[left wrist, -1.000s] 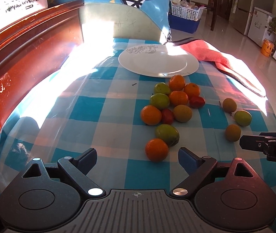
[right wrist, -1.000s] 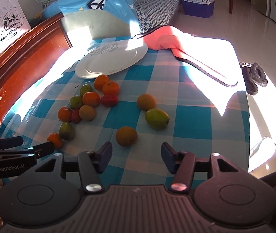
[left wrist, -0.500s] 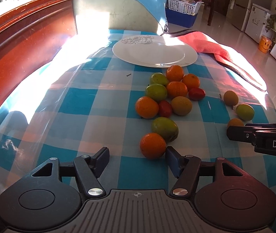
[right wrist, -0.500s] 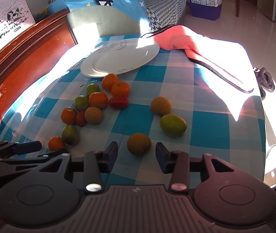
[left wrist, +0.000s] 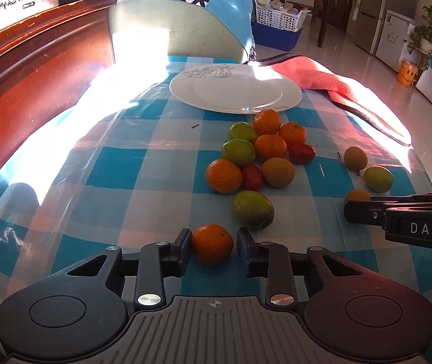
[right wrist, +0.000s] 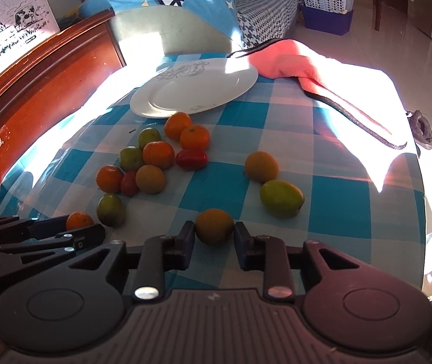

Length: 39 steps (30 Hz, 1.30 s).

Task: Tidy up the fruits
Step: 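Close the left gripper on the tangerine while the right grips the small orange fruit, then carry both fruits onto the white plate and open both grippers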

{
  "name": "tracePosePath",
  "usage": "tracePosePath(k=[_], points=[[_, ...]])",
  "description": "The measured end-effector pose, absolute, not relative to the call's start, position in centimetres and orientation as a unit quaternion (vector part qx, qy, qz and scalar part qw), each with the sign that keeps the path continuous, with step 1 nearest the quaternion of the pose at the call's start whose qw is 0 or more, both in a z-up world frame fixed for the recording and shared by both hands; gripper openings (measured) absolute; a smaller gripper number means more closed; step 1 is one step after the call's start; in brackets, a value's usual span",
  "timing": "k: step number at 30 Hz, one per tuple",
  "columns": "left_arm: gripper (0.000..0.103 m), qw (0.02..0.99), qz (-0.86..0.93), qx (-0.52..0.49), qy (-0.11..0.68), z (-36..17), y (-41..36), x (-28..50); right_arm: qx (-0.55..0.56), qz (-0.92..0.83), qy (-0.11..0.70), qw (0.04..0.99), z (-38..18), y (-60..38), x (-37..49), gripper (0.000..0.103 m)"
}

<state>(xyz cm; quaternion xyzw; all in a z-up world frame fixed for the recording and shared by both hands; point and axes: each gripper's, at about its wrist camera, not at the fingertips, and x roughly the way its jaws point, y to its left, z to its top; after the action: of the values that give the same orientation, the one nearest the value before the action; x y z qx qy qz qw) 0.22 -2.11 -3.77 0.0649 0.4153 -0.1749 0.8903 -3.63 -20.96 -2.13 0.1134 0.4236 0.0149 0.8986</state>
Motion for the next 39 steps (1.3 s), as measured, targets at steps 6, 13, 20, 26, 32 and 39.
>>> tracePosePath(k=[6,13,20,26,32,39], points=[[0.026,0.889,-0.181,0.053,0.417,-3.7,-1.9,0.1,0.113,0.015,0.425,0.898,-2.1,-21.0,-3.7,0.028],[0.029,0.889,-0.170,0.049,0.422,-3.7,-1.4,-0.1,0.107,0.015,0.425,0.899,-2.1,-20.9,-3.7,0.028],[0.027,0.890,-0.168,0.042,0.423,-3.7,-1.0,-0.3,0.111,0.018,0.424,0.898,-2.0,-20.9,-3.7,0.028],[0.026,0.889,-0.180,0.028,0.420,-3.6,-0.9,-0.5,0.115,0.021,0.424,0.898,-2.1,-20.8,-3.7,0.028],[0.026,0.898,-0.176,0.044,0.401,-2.8,-1.3,-0.8,0.115,0.032,0.418,0.901,-1.6,-20.6,-3.9,0.028],[0.026,0.899,-0.185,0.023,0.396,-1.6,-1.2,0.3,0.128,0.050,0.413,0.900,-0.6,-20.7,-3.0,0.028]])
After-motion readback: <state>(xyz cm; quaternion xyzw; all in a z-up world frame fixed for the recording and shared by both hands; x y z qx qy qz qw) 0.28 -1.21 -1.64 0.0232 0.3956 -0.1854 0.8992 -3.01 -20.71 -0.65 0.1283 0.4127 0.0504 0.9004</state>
